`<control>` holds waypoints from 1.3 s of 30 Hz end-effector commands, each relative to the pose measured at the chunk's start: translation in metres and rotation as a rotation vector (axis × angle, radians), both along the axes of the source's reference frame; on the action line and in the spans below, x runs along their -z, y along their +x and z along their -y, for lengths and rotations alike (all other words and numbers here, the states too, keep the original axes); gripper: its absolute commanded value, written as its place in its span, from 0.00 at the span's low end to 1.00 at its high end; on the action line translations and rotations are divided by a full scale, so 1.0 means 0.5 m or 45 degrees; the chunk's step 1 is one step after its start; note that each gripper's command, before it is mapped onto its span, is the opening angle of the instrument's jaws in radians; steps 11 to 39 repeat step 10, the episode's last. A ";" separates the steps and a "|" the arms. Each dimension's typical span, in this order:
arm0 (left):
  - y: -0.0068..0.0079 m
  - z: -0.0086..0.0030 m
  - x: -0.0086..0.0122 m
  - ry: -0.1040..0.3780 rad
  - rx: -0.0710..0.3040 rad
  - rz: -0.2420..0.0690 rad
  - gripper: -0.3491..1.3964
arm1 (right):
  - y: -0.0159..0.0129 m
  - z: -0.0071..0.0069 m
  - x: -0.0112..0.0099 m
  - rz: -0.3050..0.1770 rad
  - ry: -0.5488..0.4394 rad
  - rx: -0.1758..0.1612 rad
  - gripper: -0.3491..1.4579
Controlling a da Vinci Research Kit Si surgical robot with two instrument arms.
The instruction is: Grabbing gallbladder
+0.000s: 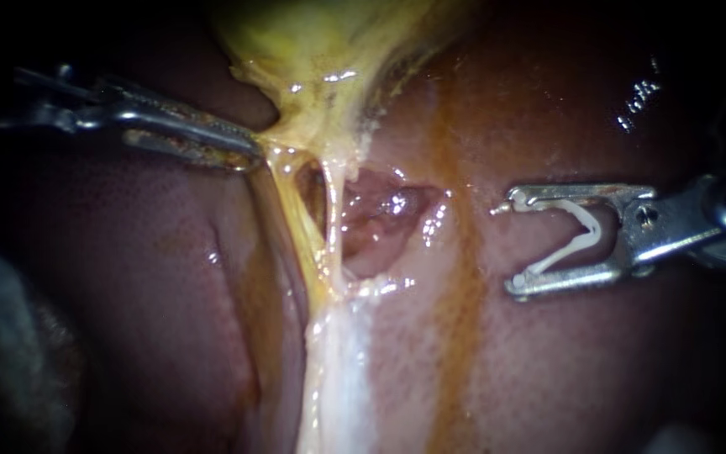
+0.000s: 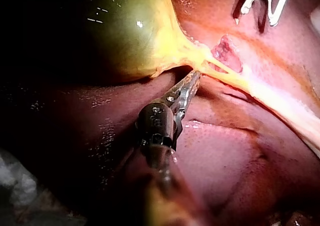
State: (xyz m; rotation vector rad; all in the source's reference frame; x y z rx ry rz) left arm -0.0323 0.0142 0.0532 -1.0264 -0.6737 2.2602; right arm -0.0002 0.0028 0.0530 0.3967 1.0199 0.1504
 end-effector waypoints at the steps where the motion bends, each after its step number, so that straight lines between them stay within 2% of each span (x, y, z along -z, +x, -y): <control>1: -0.0002 0.0001 0.0001 -0.001 0.001 0.001 0.00 | 0.0000 0.0000 0.0000 0.000 0.000 -0.001 0.47; 39: -0.0003 0.0002 0.0000 -0.001 0.001 0.001 0.00 | 0.0000 -0.0001 -0.0001 0.000 0.000 -0.001 0.47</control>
